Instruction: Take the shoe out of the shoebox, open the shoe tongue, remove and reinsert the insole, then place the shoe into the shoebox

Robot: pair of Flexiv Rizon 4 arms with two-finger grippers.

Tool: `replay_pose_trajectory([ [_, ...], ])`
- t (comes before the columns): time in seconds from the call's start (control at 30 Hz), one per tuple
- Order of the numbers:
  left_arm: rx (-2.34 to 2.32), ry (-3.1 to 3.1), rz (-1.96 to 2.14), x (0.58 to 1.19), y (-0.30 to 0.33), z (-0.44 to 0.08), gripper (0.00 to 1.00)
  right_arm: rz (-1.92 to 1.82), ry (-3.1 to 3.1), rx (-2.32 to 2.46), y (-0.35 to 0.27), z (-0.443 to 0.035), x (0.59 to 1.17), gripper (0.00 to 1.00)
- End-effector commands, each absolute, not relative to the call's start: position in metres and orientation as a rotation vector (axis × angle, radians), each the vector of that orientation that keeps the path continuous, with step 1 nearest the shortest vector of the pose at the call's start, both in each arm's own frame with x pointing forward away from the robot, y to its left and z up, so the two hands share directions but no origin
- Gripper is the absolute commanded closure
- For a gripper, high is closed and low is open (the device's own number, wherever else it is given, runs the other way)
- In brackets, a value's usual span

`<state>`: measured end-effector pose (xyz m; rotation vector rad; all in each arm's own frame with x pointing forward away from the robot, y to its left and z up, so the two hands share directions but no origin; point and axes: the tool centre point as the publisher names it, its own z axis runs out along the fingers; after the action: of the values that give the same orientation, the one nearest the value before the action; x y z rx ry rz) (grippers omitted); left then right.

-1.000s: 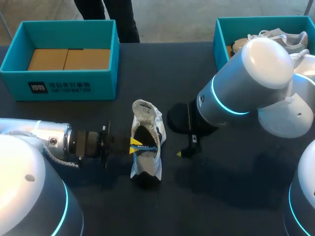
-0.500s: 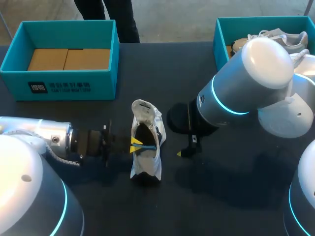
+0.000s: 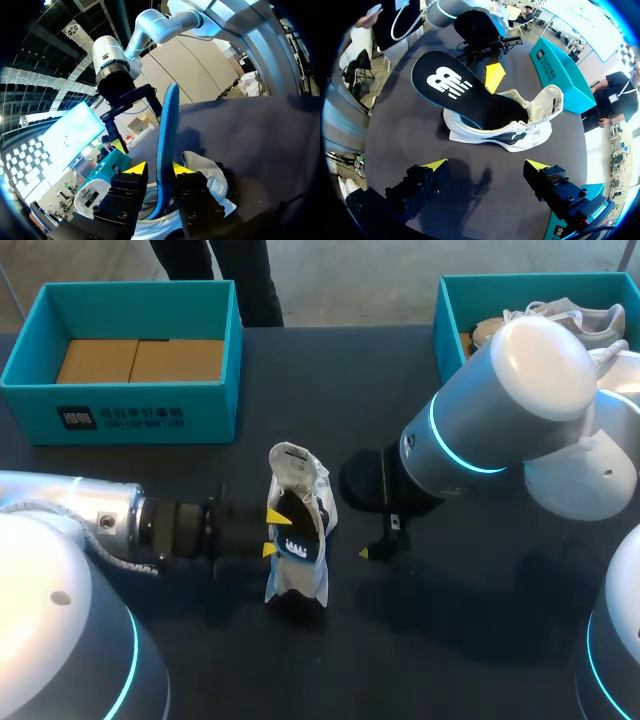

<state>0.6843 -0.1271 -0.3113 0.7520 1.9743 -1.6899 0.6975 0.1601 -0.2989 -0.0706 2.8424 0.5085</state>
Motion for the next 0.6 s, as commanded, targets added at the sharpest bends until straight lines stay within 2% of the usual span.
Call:
replay_pose_trajectory([
  [0.03,0.750,1.990,-1.683,0.679,-0.127,-0.311,0.91,0.508,2.841,-0.070,0.161,-0.301,0.697,0.00],
  [0.07,0.750,1.990,-1.682,0.679,-0.128,-0.313,1.00,0.508,2.841,-0.070,0.161,-0.301,0.697,0.00],
  [0.6,0.780,2.027,-1.622,0.699,-0.139,-0.335,1.00,0.508,2.841,-0.070,0.161,-0.301,0.697,0.00],
])
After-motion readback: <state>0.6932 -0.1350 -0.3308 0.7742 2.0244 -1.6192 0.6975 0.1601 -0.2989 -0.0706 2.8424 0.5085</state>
